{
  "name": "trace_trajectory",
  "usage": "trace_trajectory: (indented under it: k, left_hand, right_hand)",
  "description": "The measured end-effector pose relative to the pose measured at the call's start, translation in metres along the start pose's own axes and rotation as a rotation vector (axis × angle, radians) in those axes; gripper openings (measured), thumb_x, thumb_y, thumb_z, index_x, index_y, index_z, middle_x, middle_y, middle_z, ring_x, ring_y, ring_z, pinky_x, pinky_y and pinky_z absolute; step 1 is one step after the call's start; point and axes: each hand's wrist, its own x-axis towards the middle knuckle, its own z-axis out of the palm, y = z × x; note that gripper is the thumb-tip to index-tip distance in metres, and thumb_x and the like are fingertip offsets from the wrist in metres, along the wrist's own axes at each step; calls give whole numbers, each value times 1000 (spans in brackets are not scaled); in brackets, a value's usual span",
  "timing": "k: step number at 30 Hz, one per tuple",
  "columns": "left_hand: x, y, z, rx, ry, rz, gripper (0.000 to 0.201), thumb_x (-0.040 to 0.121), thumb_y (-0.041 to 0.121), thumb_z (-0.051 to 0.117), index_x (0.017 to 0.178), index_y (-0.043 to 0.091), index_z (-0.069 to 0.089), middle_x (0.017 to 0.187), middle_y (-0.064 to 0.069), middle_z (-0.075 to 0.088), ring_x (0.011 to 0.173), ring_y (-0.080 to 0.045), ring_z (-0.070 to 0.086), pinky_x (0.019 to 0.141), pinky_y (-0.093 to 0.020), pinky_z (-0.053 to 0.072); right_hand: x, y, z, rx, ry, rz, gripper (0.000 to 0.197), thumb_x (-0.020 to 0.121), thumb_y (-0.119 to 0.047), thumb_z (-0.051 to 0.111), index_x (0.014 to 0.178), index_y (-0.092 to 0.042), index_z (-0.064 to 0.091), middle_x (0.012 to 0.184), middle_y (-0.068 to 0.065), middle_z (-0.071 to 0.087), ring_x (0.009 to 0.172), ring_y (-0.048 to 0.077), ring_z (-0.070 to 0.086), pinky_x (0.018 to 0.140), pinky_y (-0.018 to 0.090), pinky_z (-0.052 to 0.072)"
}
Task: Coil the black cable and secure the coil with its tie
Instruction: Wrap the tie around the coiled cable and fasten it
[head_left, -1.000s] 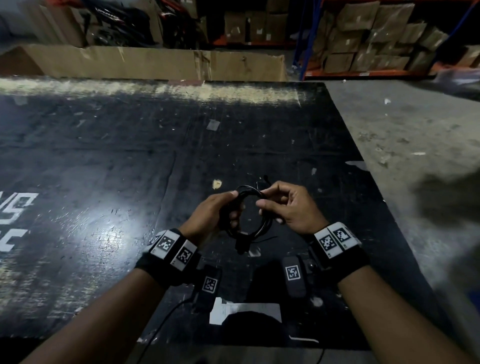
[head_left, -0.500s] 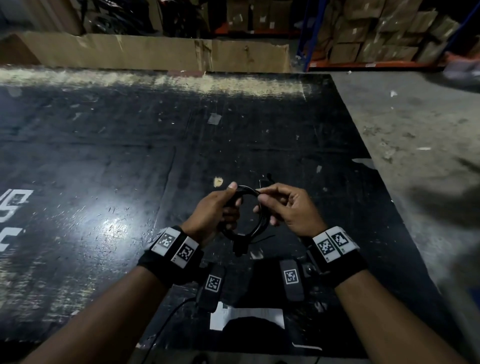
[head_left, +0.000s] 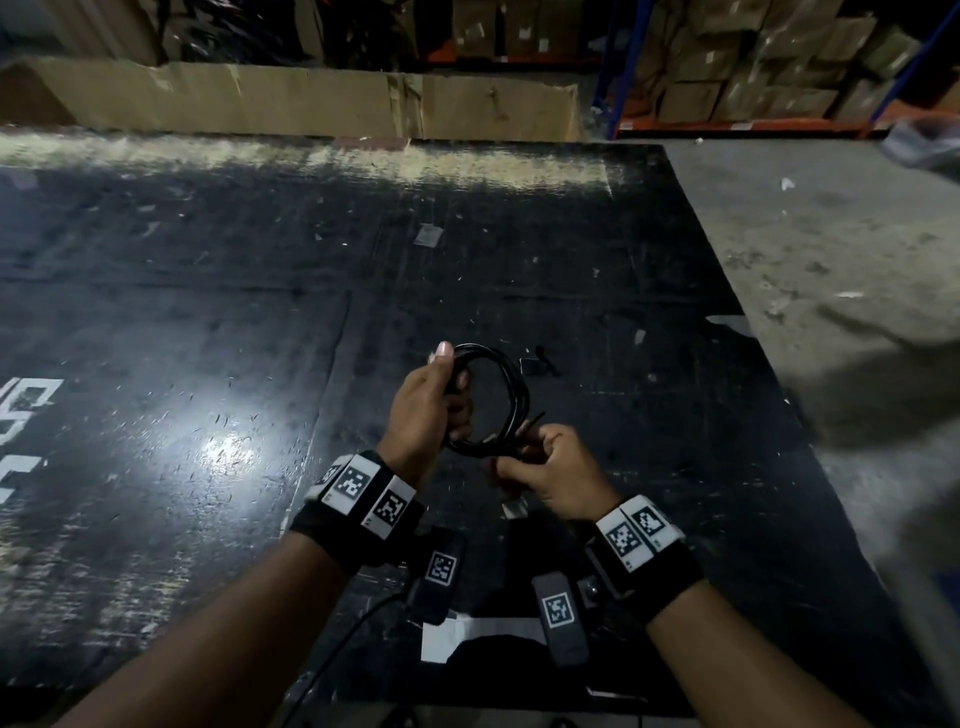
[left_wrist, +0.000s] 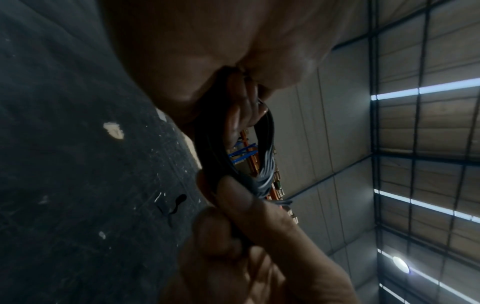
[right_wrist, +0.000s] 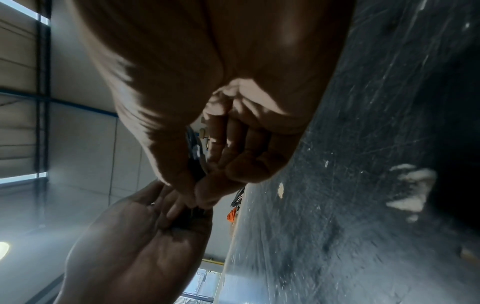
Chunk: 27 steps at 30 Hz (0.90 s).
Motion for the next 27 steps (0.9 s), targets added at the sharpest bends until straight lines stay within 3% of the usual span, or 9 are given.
trace_trajectory:
  k: [4,13,18,22,25,27]
  left_hand:
    - [-2,6,-5,105,-36,-16,51,110,44,31,68,16,40,49,11,26,40,-4,21,39,-19,20]
    - [-7,11,-7,140,-128,-71,50,111,40,31,68,15,40,52,8,26,40,-5,22,39,-18,20]
    - [-4,12,-11,173,-125,-101,53,109,46,30,67,16,41,55,5,25,44,-8,21,41,-20,19]
    - [-3,10,-17,149,-62,-135,56,108,50,32,64,16,44,53,7,27,46,-9,20,41,-21,18]
    - [-4,9,-24,201,-35,-93,52,109,42,37,64,17,46,53,8,30,47,-9,21,44,-23,17]
    - [-5,7,-29,216,-11,-73,50,109,39,41,64,17,47,51,9,30,45,-8,22,46,-25,15]
  right_hand:
    - [-2,1,-6,47,4,-22,10,80,6,76,86,3,69,66,5,73,51,16,63,48,24,54]
    - [-5,3,-11,160,-45,-34,13,78,8,76,87,-1,72,66,4,71,52,12,62,49,22,53]
    - [-2,1,-14,166,-28,-45,22,77,6,78,97,8,70,71,6,73,53,11,62,48,22,53]
    - [-4,-4,-18,68,-131,-75,30,73,-10,84,101,-5,73,84,4,76,59,15,66,53,25,55]
    - [9,-7,-32,64,5,-26,33,83,-24,74,107,-1,69,74,5,74,52,14,66,48,22,48]
    - [29,-9,-47,4,168,22,25,89,-22,72,100,0,69,69,7,74,46,13,64,48,22,45]
